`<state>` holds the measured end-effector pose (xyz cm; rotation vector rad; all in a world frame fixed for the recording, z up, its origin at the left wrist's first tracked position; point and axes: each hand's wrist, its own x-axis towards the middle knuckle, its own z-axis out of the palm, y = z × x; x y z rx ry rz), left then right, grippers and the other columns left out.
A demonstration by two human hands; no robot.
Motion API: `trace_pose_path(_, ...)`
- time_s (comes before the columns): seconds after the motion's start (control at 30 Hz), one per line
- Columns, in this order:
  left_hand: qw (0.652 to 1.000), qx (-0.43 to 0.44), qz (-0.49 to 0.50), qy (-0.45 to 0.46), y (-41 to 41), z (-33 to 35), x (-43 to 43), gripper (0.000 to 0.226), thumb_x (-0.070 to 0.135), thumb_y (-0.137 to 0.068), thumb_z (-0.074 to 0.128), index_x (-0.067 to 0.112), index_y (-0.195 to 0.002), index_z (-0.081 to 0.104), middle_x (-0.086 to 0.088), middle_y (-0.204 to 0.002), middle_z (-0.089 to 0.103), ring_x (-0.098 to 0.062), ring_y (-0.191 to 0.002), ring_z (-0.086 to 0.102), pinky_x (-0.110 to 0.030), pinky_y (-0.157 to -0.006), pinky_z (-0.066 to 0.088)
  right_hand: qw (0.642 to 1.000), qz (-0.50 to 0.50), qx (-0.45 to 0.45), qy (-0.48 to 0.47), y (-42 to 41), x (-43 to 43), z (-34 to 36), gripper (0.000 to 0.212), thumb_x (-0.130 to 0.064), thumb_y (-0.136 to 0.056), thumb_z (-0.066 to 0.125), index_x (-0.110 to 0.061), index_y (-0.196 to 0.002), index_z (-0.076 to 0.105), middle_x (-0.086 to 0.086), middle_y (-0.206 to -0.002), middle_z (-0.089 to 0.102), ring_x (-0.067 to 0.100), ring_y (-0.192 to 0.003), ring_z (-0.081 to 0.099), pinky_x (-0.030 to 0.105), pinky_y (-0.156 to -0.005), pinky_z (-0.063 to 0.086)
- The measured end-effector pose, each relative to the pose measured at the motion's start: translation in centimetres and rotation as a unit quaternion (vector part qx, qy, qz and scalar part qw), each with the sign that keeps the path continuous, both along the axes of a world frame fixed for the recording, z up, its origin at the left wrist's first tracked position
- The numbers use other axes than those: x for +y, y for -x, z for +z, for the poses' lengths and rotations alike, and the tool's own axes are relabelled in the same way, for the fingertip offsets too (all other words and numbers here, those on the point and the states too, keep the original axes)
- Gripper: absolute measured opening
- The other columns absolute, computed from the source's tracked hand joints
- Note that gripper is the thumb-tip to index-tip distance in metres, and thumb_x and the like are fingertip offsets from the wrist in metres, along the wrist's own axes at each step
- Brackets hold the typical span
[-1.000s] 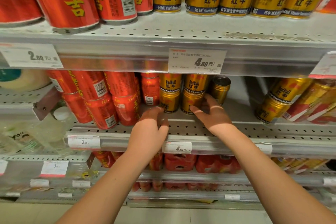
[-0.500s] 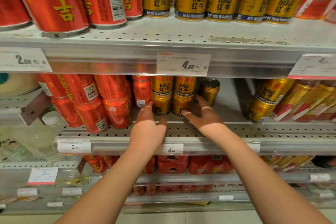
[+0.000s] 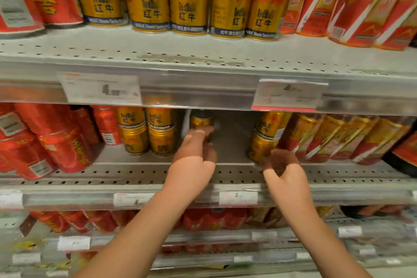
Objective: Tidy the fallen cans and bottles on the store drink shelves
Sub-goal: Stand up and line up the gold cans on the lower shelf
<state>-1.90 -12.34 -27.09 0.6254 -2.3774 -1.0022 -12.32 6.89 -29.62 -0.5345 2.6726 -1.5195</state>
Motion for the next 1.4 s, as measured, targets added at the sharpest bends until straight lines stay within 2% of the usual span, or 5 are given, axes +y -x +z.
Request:
trace_pose_path(0.33,0.978,-0.092,0.133,0.134,6.9,1.3,1.5,0.050,0.010,-0.091,0.067,0.008,-0.139,0.053,-0.015,-0.145,0.047,-0.038,-0.127,0.050,-0.046,-0.108,0.042,0.980,0.148,-0.047,-0.126,4.4,1.7,-0.5,0.080,-0.057,-0.082,0.063,-0.047,-0.145,0.015,0.000,-0.129,0.055,0.019,-0.098,0.062,0.034,-0.078,0.050)
trace_pose_path(0.83,0.967,-0.161,0.092,0.174,8.4,2.3,1.6,0.039,0.004,-0.095,0.059,0.012,-0.133,0.056,-0.013,-0.132,0.060,-0.032,-0.122,0.055,-0.043,-0.102,0.047,0.983,0.163,-0.037,-0.079,7.5,-1.5,-0.8,0.076,-0.046,-0.082,0.075,-0.032,-0.146,0.038,0.000,-0.123,0.058,0.013,-0.095,0.063,0.035,-0.082,0.055)
trace_pose_path(1.1,0.998,0.033,0.055,-0.002,4.8,1.4,1.9,0.041,0.022,-0.093,0.056,0.038,-0.130,0.051,0.009,-0.123,0.059,-0.008,-0.107,0.059,-0.013,-0.082,0.039,0.982,0.177,-0.024,-0.068,6.4,-4.4,-1.6,0.082,-0.058,-0.076,0.076,-0.037,-0.146,0.038,-0.002,-0.133,0.055,0.020,-0.115,0.058,0.038,-0.096,0.051)
trace_pose_path(1.27,0.983,0.117,0.014,-0.139,2.7,0.7,1.9,0.050,0.006,-0.095,0.062,0.046,-0.123,0.051,0.018,-0.119,0.061,0.009,-0.108,0.058,-0.005,-0.088,0.046,0.976,0.212,-0.037,-0.032,4.8,-6.7,-1.7,0.074,-0.053,-0.078,0.077,-0.040,-0.143,0.042,-0.031,-0.108,0.053,-0.014,-0.086,0.052,0.005,-0.069,0.037)
trace_pose_path(1.4,0.973,0.152,0.064,-0.163,1.2,0.1,0.7,0.047,0.004,-0.096,0.064,0.035,-0.130,0.054,0.020,-0.120,0.060,0.005,-0.112,0.060,-0.012,-0.097,0.048,0.971,0.235,-0.042,-0.020,3.1,-9.1,-1.6,0.075,-0.054,-0.077,0.077,-0.038,-0.142,0.045,-0.024,-0.114,0.059,-0.014,-0.085,0.051,0.009,-0.069,0.038)
